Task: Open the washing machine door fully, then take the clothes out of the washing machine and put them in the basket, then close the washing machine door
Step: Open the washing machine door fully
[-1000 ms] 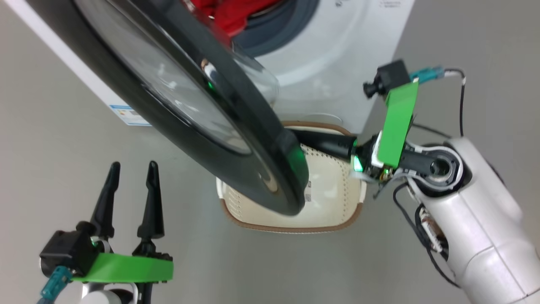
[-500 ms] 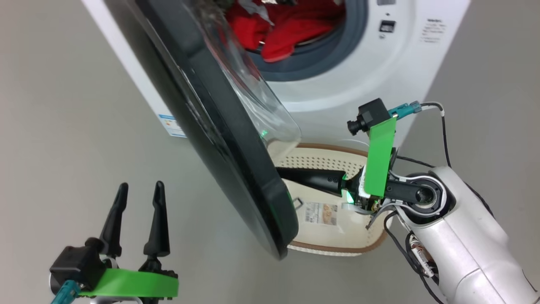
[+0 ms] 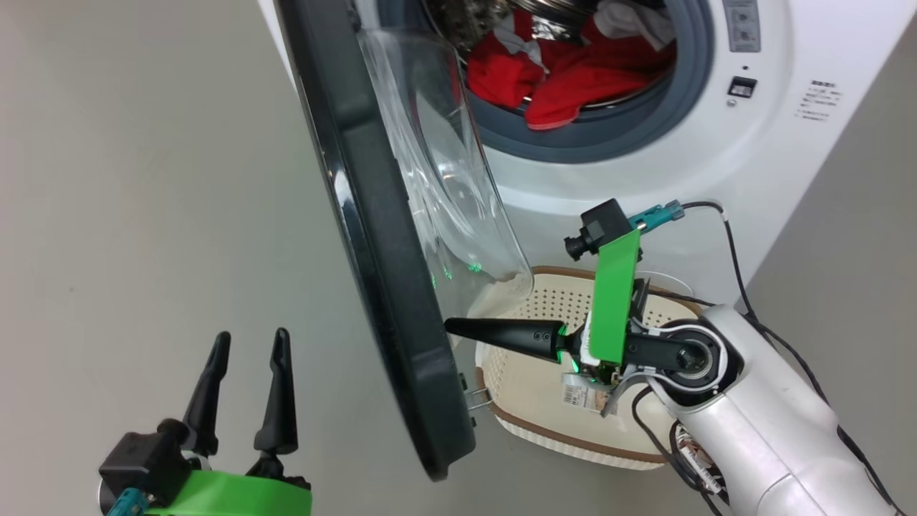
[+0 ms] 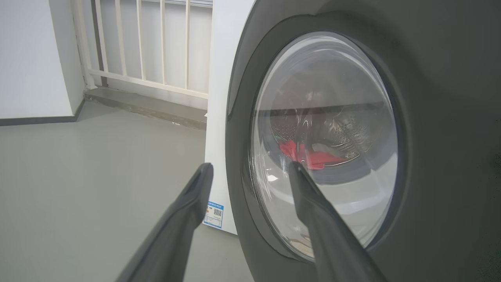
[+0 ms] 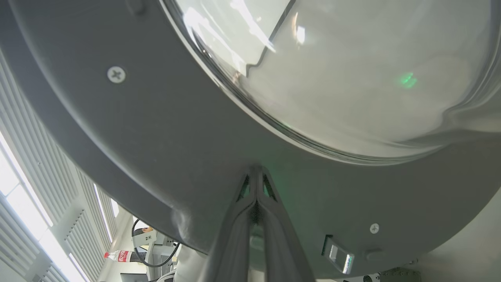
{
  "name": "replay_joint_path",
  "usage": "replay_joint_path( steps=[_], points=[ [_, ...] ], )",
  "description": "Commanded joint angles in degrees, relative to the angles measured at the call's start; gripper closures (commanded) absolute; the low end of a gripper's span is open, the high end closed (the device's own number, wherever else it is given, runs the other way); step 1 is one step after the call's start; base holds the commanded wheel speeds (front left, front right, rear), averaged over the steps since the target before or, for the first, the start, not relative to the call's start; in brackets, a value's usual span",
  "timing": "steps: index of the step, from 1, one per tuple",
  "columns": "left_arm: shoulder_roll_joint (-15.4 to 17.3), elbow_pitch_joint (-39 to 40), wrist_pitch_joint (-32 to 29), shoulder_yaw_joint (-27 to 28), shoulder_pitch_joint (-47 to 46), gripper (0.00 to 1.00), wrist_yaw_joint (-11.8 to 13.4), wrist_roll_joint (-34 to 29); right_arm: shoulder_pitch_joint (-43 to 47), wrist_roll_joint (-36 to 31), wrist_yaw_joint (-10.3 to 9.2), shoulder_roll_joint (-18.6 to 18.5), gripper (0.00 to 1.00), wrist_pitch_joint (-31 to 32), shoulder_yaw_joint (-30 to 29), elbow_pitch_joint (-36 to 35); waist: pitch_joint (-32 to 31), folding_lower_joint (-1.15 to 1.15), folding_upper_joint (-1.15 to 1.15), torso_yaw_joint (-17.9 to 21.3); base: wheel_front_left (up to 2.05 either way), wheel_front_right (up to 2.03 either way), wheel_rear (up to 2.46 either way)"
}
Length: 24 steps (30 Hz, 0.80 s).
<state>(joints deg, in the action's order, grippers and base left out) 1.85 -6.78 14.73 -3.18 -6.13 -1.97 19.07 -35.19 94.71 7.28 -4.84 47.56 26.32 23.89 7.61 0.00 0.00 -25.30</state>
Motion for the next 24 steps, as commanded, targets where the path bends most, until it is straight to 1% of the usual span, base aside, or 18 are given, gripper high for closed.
replay_joint_path(
  steps=[1, 12, 19, 24],
  points=[
    [1.03, 0.98, 0.27, 1.82, -0.42, 0.00, 0.12, 0.41, 0.30, 0.16, 0.21, 1.94, 1.00, -0.85, 1.66, -1.69, -0.67, 0.00, 0.00, -1.92, 0.00, 0.00, 0.00],
    [1.03, 0.17, 0.27, 1.54, -0.20, 0.00, 0.07, 0.93, -1.24, 3.03, 0.21, 1.95, 1.00, -5.15, 7.02, -1.11, -1.23, 0.00, 0.00, -5.66, 0.00, 0.00, 0.00],
    [1.03, 0.85, 0.27, 2.02, 0.45, 0.00, 0.83, 1.54, -3.14, 4.30, 0.21, 1.96, 1.00, -6.62, 9.27, 0.47, -0.67, 0.00, 0.00, -6.05, 0.00, 0.00, 0.00],
    [1.03, 1.08, 0.27, 2.71, 0.97, 0.00, 1.27, 1.93, -3.68, 3.81, 0.21, 1.96, 1.00, -7.47, 10.18, 1.87, -0.99, 0.00, 0.00, -5.93, 0.00, 0.00, 0.00]
  ],
)
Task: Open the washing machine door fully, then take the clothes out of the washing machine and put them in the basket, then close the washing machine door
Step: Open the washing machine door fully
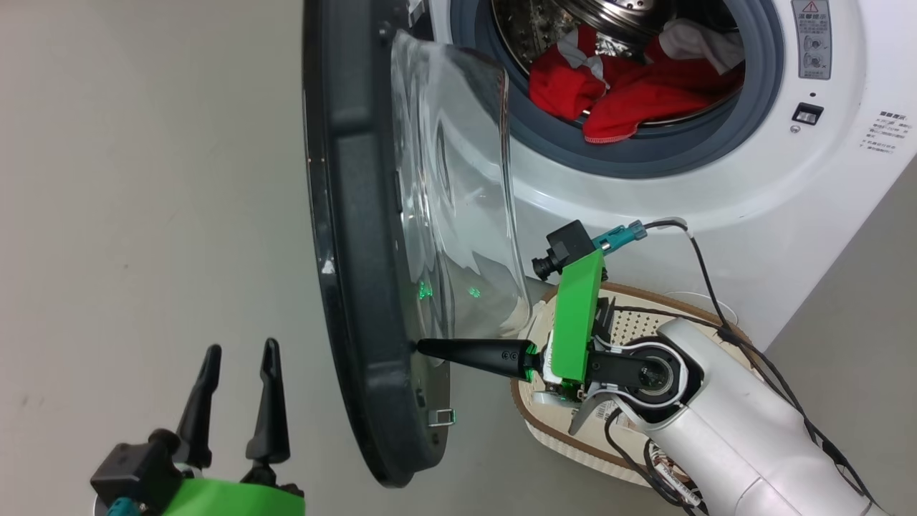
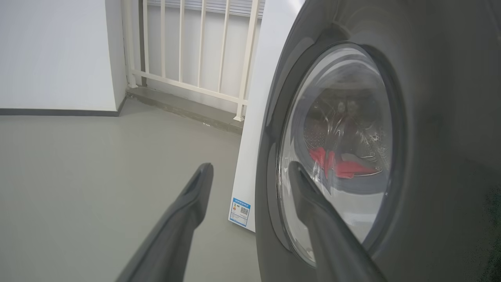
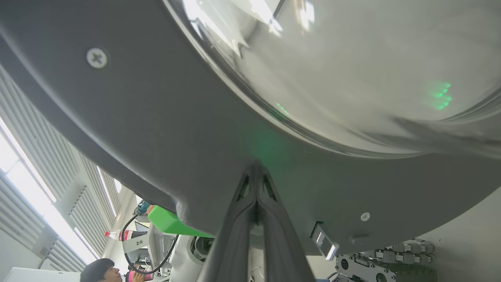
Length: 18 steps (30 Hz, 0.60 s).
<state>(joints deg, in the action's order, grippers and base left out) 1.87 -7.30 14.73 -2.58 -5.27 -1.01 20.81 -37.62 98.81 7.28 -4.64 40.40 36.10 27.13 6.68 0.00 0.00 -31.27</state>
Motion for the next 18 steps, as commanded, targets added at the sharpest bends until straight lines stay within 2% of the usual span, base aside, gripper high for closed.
replay_joint_path(
  steps=[1, 2, 3, 4, 5, 6, 11, 18],
  points=[
    [1.00, 1.29, 0.27, 2.23, 0.41, 0.00, 0.28, 0.42, -1.37, -1.44, 0.21, 1.76, 1.00, -1.15, 0.37, -0.89, -0.29, 0.00, 0.00, 0.18, 0.00, 0.00, 0.00],
    [1.00, 1.11, 0.27, 2.23, 0.53, 0.00, 0.24, 0.49, -1.42, -2.30, 0.21, 1.76, 0.91, -1.65, 0.32, -0.72, -0.40, 0.00, 0.00, 0.24, 0.00, 0.00, 0.00],
    [1.00, 0.92, 0.27, 2.23, 0.62, 0.00, 0.18, 0.53, -1.38, -3.19, 0.21, 1.72, 0.76, -2.01, 0.31, -0.73, -0.52, 0.00, 0.00, 0.30, 0.00, 0.00, 0.00],
    [1.00, 0.72, 0.27, 2.22, 0.70, 0.00, 0.14, 0.54, -1.18, -3.93, 0.21, 1.55, 0.49, -2.49, 0.12, -0.84, -0.67, 0.00, 0.00, 0.37, 0.00, 0.00, 0.00],
    [1.00, 0.49, 0.27, 2.16, 0.73, 0.00, 0.16, 0.54, -0.97, -4.82, 0.21, 1.16, 0.05, -3.07, -0.02, -0.93, -0.84, 0.00, 0.00, 0.44, 0.00, 0.00, 0.00],
    [1.00, 0.31, 0.27, 2.13, 0.75, 0.00, 0.17, 0.52, -0.73, -5.80, 0.21, 0.61, 0.00, -3.37, 0.09, -1.34, -0.97, 0.00, 0.00, 0.49, 0.00, 0.00, 0.00],
    [1.00, -0.72, 0.27, 2.30, 1.01, 0.00, 0.05, 0.22, 1.36, -11.77, 0.21, -3.49, 0.00, -8.22, 0.52, -4.58, -1.88, 0.00, 0.00, 0.96, 0.00, 0.00, 0.00],
    [1.00, -1.27, 0.27, 3.37, 1.61, 0.00, -0.40, -0.27, 5.14, -20.70, 0.21, -9.21, 0.00, -22.61, 2.93, -8.88, -3.23, 0.00, 0.00, 2.21, 0.00, 0.00, 0.00]
  ],
)
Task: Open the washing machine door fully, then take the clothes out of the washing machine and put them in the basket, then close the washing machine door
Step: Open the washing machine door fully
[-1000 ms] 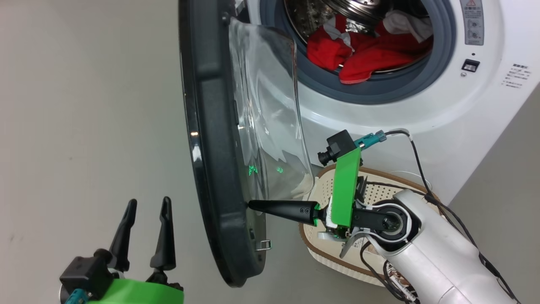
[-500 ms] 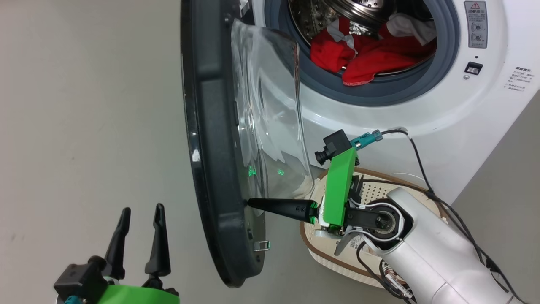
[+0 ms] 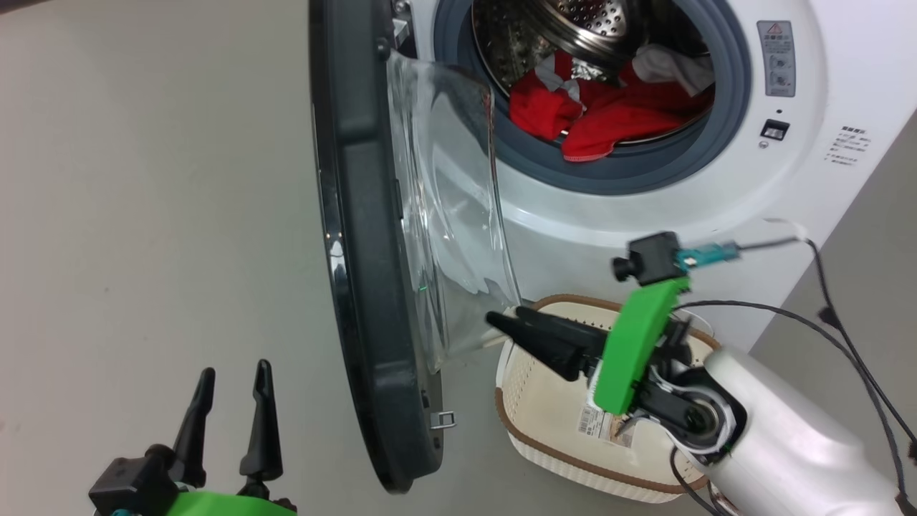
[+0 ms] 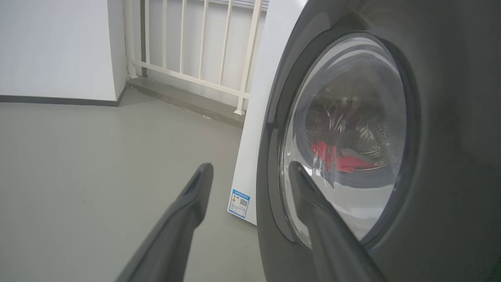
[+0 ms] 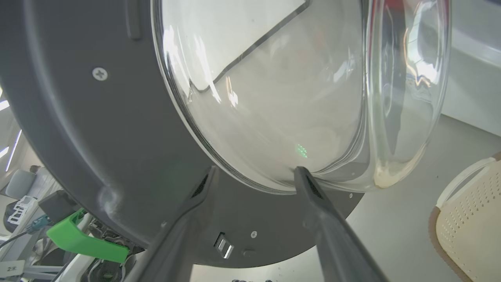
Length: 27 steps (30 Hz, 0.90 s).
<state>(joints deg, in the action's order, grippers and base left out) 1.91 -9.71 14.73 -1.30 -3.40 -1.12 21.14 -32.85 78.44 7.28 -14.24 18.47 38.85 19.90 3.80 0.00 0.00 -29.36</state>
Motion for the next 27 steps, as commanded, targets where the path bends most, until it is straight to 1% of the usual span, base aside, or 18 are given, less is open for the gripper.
replay_joint_path(
  steps=[1, 4, 6, 7, 12, 14, 17, 18, 20, 22, 25, 27],
  points=[
    [0.97, 1.23, 0.27, 2.12, -0.21, 0.00, -0.38, -0.69, 1.01, -1.05, 0.21, -0.14, 0.00, -3.22, 0.02, -1.60, -0.57, 0.00, 0.00, 0.43, 0.00, 0.00, 0.00],
    [0.97, 1.48, 0.27, 2.14, 0.12, 0.00, -0.67, -0.61, 2.62, -4.15, 0.21, -1.82, 0.00, -10.69, 0.22, -1.02, -1.08, 0.00, 0.00, 0.83, 0.00, 0.00, 0.00],
    [0.97, 1.67, 0.27, 2.14, 0.32, 0.00, -0.89, -0.66, 3.19, -7.34, 0.21, -2.95, 0.00, -15.68, 0.87, -0.05, -1.23, 0.00, 0.00, 1.10, 0.00, 0.00, 0.00],
    [0.97, 1.67, 0.27, 2.14, 0.32, 0.00, -0.89, -0.66, 3.19, -7.34, 0.21, -2.95, 0.00, -15.68, 0.87, -0.05, -1.23, 0.00, 0.00, 1.10, 0.00, 0.00, 0.00],
    [0.97, 1.97, 0.27, 2.07, 0.73, 0.00, -1.48, -0.94, 4.68, -13.90, 0.21, -3.70, 0.00, -28.26, 0.78, 4.32, -1.95, 0.00, 0.00, 1.53, 0.00, 0.00, 0.00],
    [0.97, 2.09, 0.27, 2.06, 0.90, 0.00, -1.80, -1.29, 5.45, -16.40, 0.21, -3.40, 0.00, -31.45, -0.33, 7.00, -2.38, 0.00, 0.00, 1.53, 0.00, 0.00, 0.00],
    [0.97, 2.47, 0.27, 2.18, 1.15, 0.00, -1.97, -1.83, 7.10, -21.54, 0.21, -2.39, 0.00, -33.27, -4.07, 10.66, -3.11, 0.00, 0.00, 1.41, 0.00, 0.00, 0.00],
    [0.97, 2.63, 0.27, 2.30, 1.26, 0.00, -1.94, -1.93, 7.68, -23.93, 0.21, -1.81, 0.00, -33.38, -6.49, 11.11, -3.23, 0.00, 0.00, 1.45, 0.00, 0.00, 0.00],
    [0.97, 2.94, 0.27, 2.51, 1.46, 0.00, -1.92, -2.06, 9.69, -29.59, 0.21, -0.16, 0.00, -33.43, -12.40, 10.27, -3.34, 0.00, 0.00, 1.54, 0.00, 0.00, 0.00],
    [0.97, 3.23, 0.27, 2.69, 1.60, 0.00, -1.85, -2.17, 12.22, -36.91, 0.21, 1.37, 0.00, -33.44, -17.27, 8.80, -3.25, 0.00, 0.00, 1.71, 0.00, 0.00, 0.00],
    [0.97, 3.32, 0.27, 2.59, 1.62, 0.00, -1.87, -2.31, 16.11, -46.16, 0.21, 4.08, 0.00, -33.45, -23.29, 6.82, -3.00, 0.00, 0.00, 1.89, 0.00, 0.00, 0.00],
    [0.97, 3.27, 0.27, 2.49, 1.50, 0.00, -1.88, -2.39, 18.10, -51.71, 0.21, 5.46, 0.00, -33.46, -26.32, 5.35, -2.79, 0.00, 0.00, 1.96, 0.00, 0.00, 0.00]
  ],
)
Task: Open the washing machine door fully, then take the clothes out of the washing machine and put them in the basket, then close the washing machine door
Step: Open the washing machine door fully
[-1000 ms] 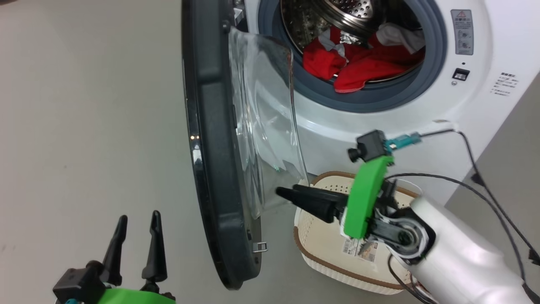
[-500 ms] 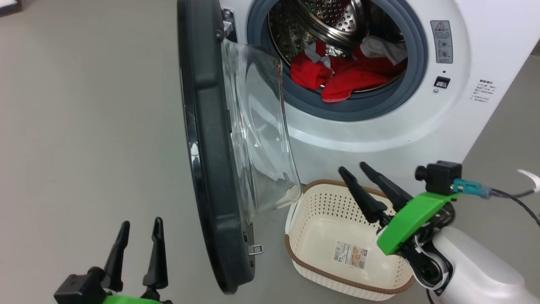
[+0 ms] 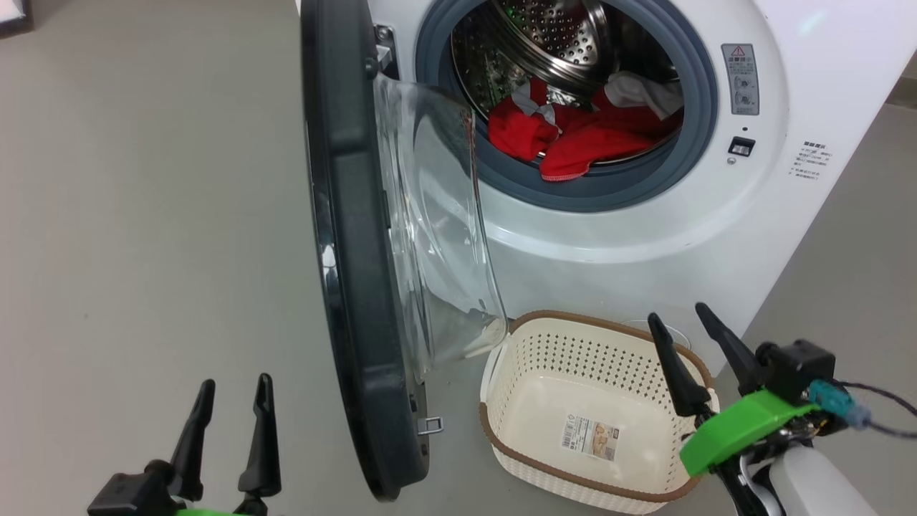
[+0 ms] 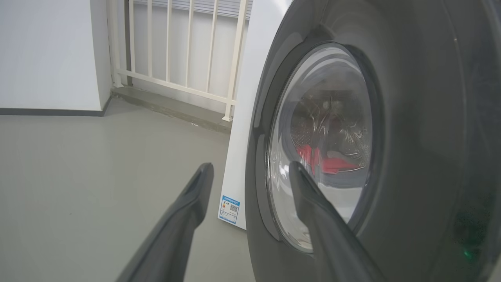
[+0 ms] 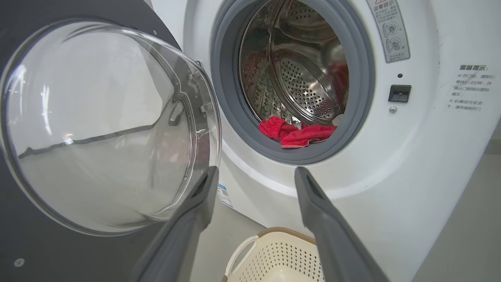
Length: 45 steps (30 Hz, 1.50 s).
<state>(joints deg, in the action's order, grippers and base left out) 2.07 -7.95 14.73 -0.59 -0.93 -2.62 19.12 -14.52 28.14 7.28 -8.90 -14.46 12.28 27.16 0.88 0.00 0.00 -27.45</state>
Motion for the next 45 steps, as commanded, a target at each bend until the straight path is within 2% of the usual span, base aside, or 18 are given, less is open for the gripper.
replay_joint_path(
  steps=[1, 4, 8, 15, 32, 33, 34, 35, 36, 45],
  points=[
    [0.81, 1.51, 0.27, 1.75, -1.05, 0.00, -0.38, -0.40, 0.55, -4.01, 0.21, 0.73, 0.00, -0.52, -1.23, -2.93, 0.26, 0.00, 0.00, 0.09, 0.00, 0.00, 0.00],
    [0.81, 1.70, 0.27, 1.75, -1.32, 0.00, -0.46, -0.31, 2.72, -10.39, 0.21, 2.37, 0.00, -0.52, -4.62, -6.16, 0.45, 0.00, 0.00, 0.18, 0.00, 0.00, 0.00],
    [0.81, 2.06, 0.27, 1.81, -1.20, 0.00, -0.48, -0.27, 5.54, -13.97, 0.21, 4.26, 0.00, -0.53, -7.47, -9.33, 0.05, 0.00, 0.00, 0.13, 0.00, 0.00, 0.00],
    [0.81, 2.69, 0.27, 2.12, -0.58, 0.00, -0.28, -0.21, 7.66, -15.27, 0.21, 5.48, 0.00, -0.53, -8.46, -10.47, -0.05, 0.00, 0.00, 0.48, 0.00, 0.00, 0.00],
    [0.81, 2.90, 0.27, 1.94, -0.71, 0.00, -0.10, 0.61, 7.46, -15.60, 0.21, 5.83, 0.00, -0.53, -8.34, -9.48, 0.60, 0.00, 0.00, 0.53, 0.00, 0.00, 0.00],
    [0.81, 2.88, 0.27, 1.91, -0.72, 0.15, -0.14, 0.63, 7.44, -15.58, 0.21, 5.83, 0.00, -0.53, -8.35, -9.45, 0.62, 0.00, 0.00, 0.50, 0.00, 0.00, 0.00],
    [0.81, 2.91, 0.27, 1.96, -0.74, 0.54, -0.17, 0.61, 7.41, -15.56, 0.21, 5.84, 0.00, -0.53, -8.35, -9.43, 0.64, 0.00, 0.00, 0.49, 0.00, 0.00, 0.00],
    [0.81, 2.95, 0.27, 2.01, -0.76, 0.86, -0.16, 0.51, 7.37, -15.57, 0.21, 5.85, 0.00, -0.53, -8.34, -9.40, 0.64, 0.00, 0.00, 0.48, 0.00, 0.00, 0.00],
    [0.81, 3.01, 0.27, 2.03, -0.81, 1.00, -0.10, 0.39, 7.34, -15.56, 0.21, 5.86, 0.00, -0.53, -8.34, -9.39, 0.64, 0.00, 0.00, 0.46, 0.00, 0.00, 0.00],
    [0.81, 9.27, 0.27, 1.27, -3.61, 1.00, 1.73, 2.38, 7.41, -15.44, 0.21, 5.92, 0.00, -0.53, -8.63, -9.29, 0.15, 0.00, 0.00, 0.28, 0.00, 0.00, 0.00]
  ],
)
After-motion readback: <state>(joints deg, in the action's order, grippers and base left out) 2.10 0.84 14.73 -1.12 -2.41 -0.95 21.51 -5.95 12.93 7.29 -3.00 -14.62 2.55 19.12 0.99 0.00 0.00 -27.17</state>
